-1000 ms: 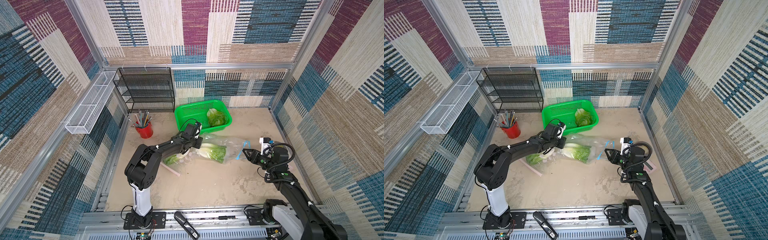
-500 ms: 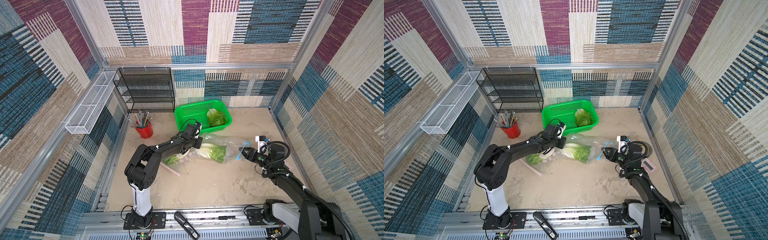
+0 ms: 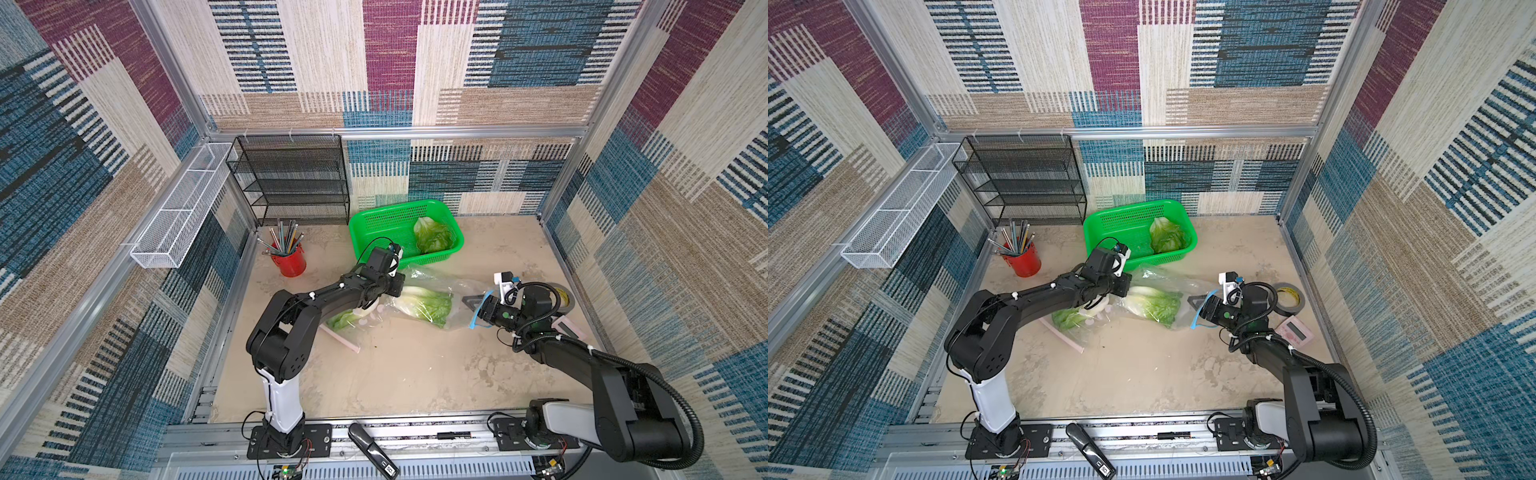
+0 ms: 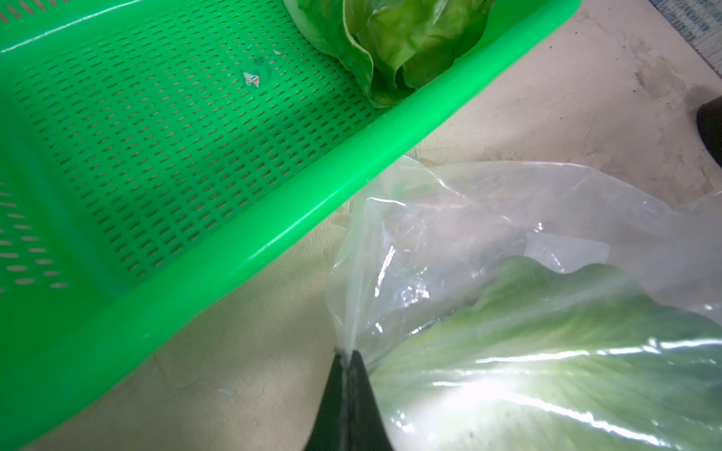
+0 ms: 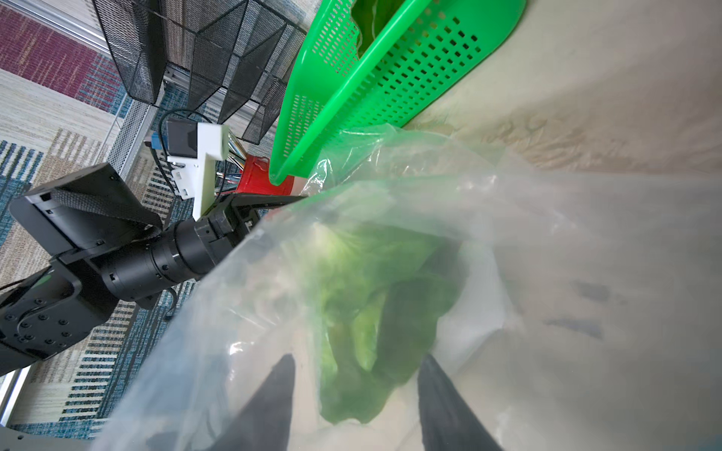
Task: Open the zip-top bag and take out the chinese cabbages
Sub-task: Pick up the Chinese cabbage from the zipper food storage bag.
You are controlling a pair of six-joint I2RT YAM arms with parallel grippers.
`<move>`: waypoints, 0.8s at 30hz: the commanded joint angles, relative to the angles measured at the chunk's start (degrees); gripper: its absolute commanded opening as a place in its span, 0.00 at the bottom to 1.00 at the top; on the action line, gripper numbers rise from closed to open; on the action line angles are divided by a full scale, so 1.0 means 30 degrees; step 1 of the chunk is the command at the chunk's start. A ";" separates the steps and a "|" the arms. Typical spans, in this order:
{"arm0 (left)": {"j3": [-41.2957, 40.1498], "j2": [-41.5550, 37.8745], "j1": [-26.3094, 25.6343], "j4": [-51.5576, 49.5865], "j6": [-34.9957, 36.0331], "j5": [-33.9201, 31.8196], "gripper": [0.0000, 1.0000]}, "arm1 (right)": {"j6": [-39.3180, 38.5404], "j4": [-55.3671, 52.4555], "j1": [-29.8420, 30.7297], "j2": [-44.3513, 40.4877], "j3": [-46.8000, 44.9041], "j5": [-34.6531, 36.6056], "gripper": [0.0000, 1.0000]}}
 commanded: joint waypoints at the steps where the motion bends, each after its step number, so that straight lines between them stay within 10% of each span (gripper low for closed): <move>1: -0.0453 -0.0405 -0.0003 0.1413 -0.0560 0.0354 0.00 | 0.1546 0.1997 0.0108 0.0151 -0.0444 -0.0362 0.53; 15: -0.2591 -0.1442 -0.0089 0.5203 -0.1633 0.0669 0.00 | 0.6052 0.4310 0.1310 0.0945 -0.1430 -0.0397 0.51; 24: -0.3323 -0.1644 -0.0064 0.6544 -0.1601 0.1106 0.00 | 0.4608 0.2244 0.1311 0.0710 -0.1454 0.0686 0.46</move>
